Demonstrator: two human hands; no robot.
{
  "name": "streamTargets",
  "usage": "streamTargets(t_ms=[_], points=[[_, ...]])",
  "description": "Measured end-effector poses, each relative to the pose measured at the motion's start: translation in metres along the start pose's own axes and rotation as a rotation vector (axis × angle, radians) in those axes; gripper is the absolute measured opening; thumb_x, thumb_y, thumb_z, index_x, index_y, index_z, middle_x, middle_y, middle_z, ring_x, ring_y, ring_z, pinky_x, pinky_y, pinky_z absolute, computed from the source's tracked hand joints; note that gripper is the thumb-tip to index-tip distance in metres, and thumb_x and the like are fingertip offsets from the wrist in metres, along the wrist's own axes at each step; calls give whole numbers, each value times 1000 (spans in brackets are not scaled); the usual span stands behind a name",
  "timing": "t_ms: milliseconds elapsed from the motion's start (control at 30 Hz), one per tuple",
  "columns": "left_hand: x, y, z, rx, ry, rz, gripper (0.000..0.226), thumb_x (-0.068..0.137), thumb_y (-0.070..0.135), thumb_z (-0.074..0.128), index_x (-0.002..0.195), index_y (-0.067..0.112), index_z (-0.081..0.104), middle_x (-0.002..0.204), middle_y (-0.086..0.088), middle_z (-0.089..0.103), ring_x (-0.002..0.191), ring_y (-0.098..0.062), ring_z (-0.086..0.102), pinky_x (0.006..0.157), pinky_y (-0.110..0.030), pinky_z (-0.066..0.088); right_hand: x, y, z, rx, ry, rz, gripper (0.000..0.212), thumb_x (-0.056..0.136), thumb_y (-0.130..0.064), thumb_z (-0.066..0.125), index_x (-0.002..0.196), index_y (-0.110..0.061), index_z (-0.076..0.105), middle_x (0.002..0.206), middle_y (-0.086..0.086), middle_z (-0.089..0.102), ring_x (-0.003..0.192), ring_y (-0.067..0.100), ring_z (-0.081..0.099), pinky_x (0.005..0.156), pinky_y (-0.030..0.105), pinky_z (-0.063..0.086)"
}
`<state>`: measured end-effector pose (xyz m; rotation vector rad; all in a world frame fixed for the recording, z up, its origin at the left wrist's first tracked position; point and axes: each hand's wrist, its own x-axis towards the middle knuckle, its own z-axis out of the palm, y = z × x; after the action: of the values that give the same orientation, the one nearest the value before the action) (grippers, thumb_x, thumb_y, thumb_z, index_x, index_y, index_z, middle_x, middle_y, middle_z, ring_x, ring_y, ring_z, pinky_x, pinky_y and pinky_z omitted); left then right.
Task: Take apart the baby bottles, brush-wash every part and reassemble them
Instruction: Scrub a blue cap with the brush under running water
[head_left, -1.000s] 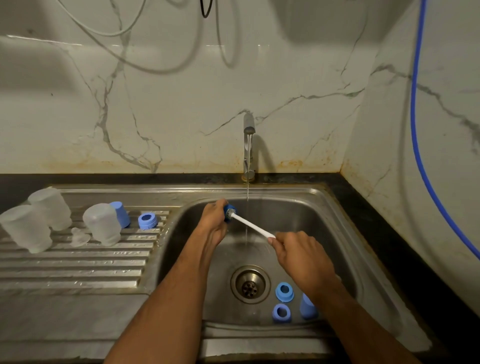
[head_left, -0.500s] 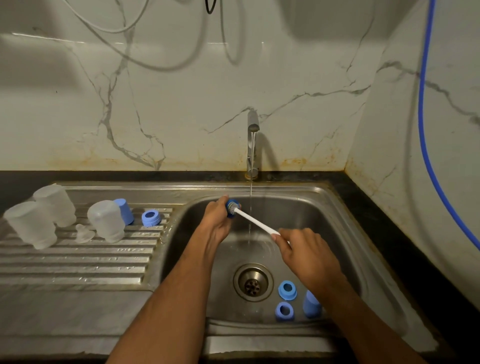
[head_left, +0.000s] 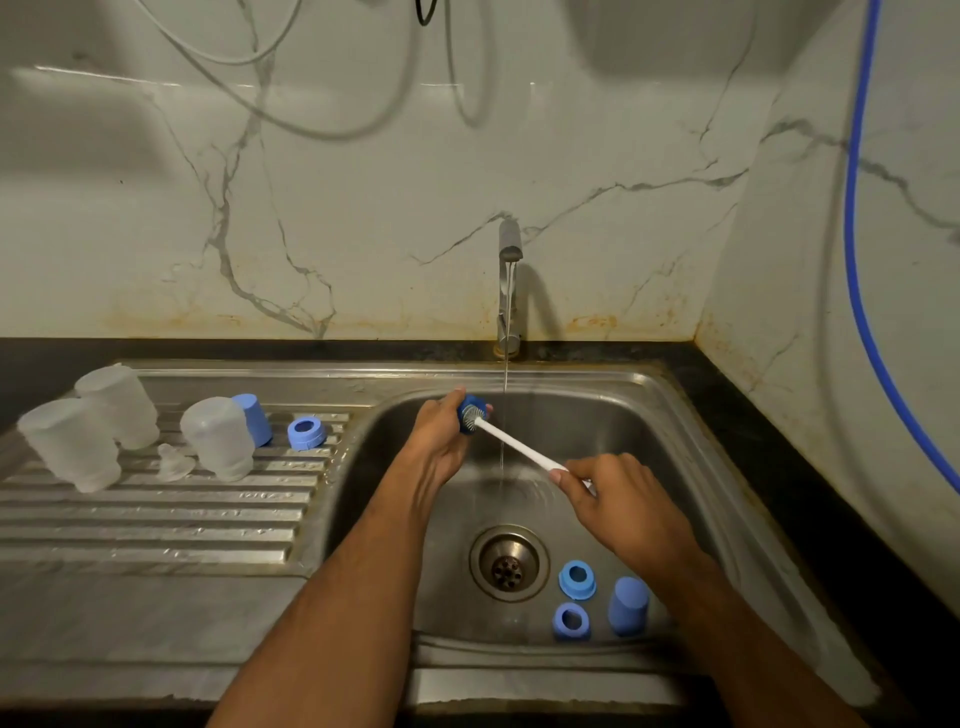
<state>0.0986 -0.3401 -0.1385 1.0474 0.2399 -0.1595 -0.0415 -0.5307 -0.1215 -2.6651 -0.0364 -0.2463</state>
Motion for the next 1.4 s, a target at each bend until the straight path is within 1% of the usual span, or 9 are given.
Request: streamTargets(t_ms=[67, 233, 400, 600, 767, 900, 1000, 1267, 1400], points=[[-3, 0, 4, 15, -13, 7, 22, 104, 18, 53, 114, -2, 54, 118, -24, 55, 107, -32, 64, 97, -41, 56, 1, 1, 0, -32, 52, 18, 39, 104, -50, 47, 97, -22, 72, 66, -4, 62, 60, 10, 60, 56, 26, 49], [-4, -5, 6, 40, -6, 13, 26, 103, 18, 53, 121, -1, 53, 121, -23, 55, 115, -33, 63, 97, -41, 56, -1, -1, 10, -14, -19, 117, 36, 105, -49, 45, 89, -23, 65, 69, -5, 59, 62, 9, 58, 59, 28, 52], [-3, -5, 5, 79, -10, 47, 25, 104, 20, 52, 119, -1, 54, 112, -19, 60, 100, -26, 66, 98, -39, 54, 2, -1, 4, 58, -96, 98, 33, 103, -45, 54, 87, -21, 69, 67, -5, 60, 59, 7, 55, 58, 30, 49], [-1, -4, 4, 66, -29, 26, 21, 105, 21, 51, 112, 2, 54, 120, -24, 56, 108, -31, 63, 104, -45, 51, 0, -1, -1, 33, 75, 71, 40, 103, -50, 50, 101, -18, 74, 76, -2, 70, 67, 11, 66, 65, 32, 58], [-4, -8, 6, 58, 20, 30, 17, 104, 19, 53, 107, 3, 56, 117, -23, 60, 105, -30, 64, 99, -43, 54, -2, 8, 3, 105, -15, 156, 37, 101, -49, 54, 96, -20, 76, 73, 0, 70, 70, 14, 68, 70, 35, 59], [3, 1, -8, 24, 200, 63, 14, 98, 21, 62, 104, 8, 59, 119, -17, 61, 105, -24, 64, 100, -41, 53, 2, 15, -1, 97, -19, 182, 36, 100, -49, 57, 88, -21, 76, 70, -2, 69, 68, 11, 65, 67, 31, 56], [5, -2, -18, -38, 282, 26, 41, 90, 24, 73, 123, 10, 54, 118, -14, 60, 107, -27, 65, 97, -42, 56, 2, 23, -3, 104, 44, 247, 34, 100, -48, 57, 92, -21, 76, 71, -5, 67, 67, 8, 63, 60, 23, 48], [1, -3, -13, -79, 250, 21, 39, 80, 24, 81, 115, 13, 66, 121, -14, 63, 106, -28, 67, 89, -44, 60, -3, 25, -9, 91, 32, 261, 34, 102, -47, 55, 96, -20, 74, 77, -2, 70, 69, 7, 63, 56, 16, 38], [4, -5, -14, -126, 243, 4, 29, 86, 20, 76, 112, 11, 65, 118, -16, 63, 106, -29, 68, 90, -45, 60, -2, 21, -3, 113, -18, 231, 36, 100, -49, 58, 84, -22, 75, 64, -3, 66, 62, 9, 62, 58, 24, 51]])
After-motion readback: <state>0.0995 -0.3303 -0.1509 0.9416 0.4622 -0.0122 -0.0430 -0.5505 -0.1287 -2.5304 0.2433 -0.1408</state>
